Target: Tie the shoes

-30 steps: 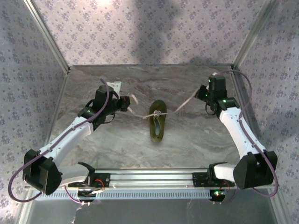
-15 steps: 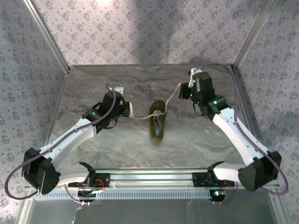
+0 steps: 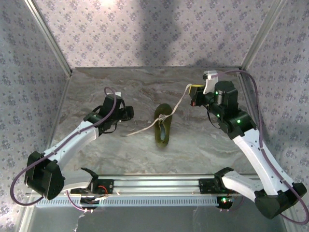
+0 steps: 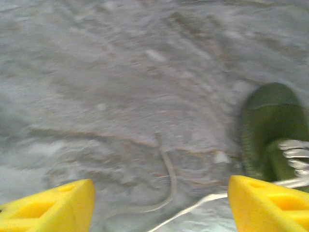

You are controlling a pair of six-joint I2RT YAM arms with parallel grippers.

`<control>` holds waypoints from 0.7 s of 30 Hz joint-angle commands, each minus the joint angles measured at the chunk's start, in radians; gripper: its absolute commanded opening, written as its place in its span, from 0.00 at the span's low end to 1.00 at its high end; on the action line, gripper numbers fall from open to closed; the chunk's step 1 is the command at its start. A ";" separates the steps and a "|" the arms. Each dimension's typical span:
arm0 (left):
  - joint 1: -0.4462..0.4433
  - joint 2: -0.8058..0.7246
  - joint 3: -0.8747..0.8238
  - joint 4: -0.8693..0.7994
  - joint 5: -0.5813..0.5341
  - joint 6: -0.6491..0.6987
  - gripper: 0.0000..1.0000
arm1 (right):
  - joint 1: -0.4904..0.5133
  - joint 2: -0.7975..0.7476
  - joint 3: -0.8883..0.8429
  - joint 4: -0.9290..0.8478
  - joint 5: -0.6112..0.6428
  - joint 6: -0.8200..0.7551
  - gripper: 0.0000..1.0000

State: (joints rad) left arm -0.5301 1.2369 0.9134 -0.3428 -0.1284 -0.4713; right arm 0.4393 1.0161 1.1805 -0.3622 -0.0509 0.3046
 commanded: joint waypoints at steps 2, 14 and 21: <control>-0.044 0.035 -0.005 0.238 0.366 0.241 0.75 | 0.005 -0.013 0.005 -0.003 -0.023 -0.012 0.00; -0.182 0.408 0.291 0.255 0.517 0.533 0.78 | -0.013 0.003 0.087 -0.077 -0.011 0.120 0.00; -0.227 0.555 0.426 0.180 0.496 0.588 0.82 | -0.029 0.009 0.099 -0.089 -0.043 0.172 0.00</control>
State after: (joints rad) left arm -0.7406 1.7470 1.2793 -0.1246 0.3527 0.0616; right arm 0.4179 1.0229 1.2453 -0.4290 -0.0689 0.4377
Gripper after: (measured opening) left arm 0.831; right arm 0.052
